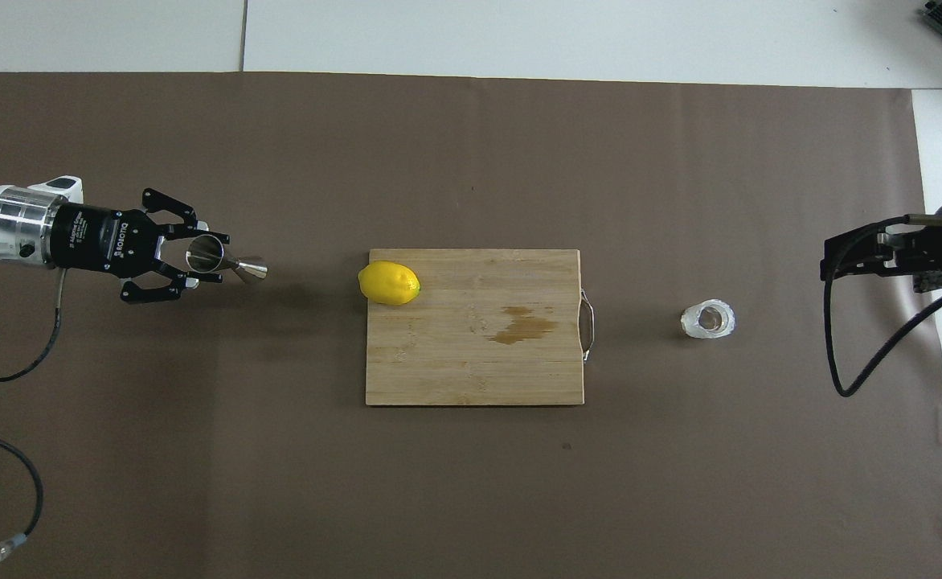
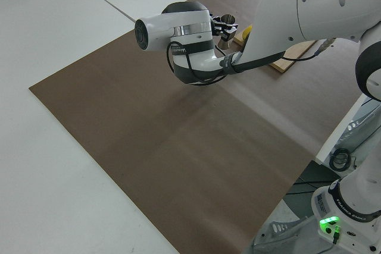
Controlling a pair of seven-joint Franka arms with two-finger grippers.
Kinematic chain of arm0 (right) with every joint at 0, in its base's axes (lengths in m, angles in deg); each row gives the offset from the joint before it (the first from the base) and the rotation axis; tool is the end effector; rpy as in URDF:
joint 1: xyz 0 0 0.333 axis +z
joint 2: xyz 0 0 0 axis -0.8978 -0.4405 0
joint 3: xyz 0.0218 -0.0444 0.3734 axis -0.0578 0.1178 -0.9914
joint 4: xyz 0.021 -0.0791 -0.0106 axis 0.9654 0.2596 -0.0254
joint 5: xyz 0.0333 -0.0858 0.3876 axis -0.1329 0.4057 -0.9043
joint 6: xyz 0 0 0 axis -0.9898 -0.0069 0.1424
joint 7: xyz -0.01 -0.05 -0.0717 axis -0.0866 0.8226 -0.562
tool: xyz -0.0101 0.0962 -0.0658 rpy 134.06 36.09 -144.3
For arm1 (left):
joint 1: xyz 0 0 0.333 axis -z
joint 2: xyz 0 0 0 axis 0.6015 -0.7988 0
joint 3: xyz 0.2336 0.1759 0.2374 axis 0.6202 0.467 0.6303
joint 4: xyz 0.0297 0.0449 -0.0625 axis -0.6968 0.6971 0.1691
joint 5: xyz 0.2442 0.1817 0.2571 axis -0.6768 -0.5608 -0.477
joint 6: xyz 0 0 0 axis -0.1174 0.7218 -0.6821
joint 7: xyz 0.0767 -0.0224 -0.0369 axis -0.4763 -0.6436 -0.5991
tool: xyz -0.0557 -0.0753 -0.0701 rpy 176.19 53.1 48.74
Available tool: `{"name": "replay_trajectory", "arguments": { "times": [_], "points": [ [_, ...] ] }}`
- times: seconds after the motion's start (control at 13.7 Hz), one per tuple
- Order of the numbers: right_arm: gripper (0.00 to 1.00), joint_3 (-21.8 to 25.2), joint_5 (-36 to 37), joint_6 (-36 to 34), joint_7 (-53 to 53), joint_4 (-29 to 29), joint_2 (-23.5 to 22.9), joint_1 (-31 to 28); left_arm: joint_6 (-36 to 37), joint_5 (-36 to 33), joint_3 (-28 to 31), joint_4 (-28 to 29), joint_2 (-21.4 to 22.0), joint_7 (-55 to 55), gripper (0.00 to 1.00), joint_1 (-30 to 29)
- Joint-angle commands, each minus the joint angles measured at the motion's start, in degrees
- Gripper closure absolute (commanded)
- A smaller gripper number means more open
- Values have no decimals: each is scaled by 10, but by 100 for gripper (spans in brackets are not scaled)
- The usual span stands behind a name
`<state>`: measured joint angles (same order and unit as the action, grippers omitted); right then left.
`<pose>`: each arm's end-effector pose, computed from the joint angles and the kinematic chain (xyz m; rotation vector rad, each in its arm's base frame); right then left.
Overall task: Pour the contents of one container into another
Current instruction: 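Carry the metal cup over the wooden board with the left gripper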
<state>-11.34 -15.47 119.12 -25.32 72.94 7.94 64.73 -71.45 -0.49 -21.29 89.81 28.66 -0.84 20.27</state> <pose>0.5526 0.0087 0.6692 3.1178 -0.2272 -0.0709 0.6338 -0.0080 0.4242 1.5751 1.3634 -1.1893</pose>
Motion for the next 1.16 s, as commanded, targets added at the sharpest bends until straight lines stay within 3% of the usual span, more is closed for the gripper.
{"name": "replay_trajectory", "arguments": {
  "times": [0.0,0.44,1.09],
  "points": [
    [0,-3,-17,-11,-15,-8,-1,-10,-20,36,6,26,41,-43,100,43],
    [0,-3,-17,-10,-15,-7,-1,-10,-153,120,5,70,88,-97,100,152],
    [0,-3,-17,-10,-15,-8,-1,-10,-437,244,5,135,92,-95,100,363]
  ]
}}
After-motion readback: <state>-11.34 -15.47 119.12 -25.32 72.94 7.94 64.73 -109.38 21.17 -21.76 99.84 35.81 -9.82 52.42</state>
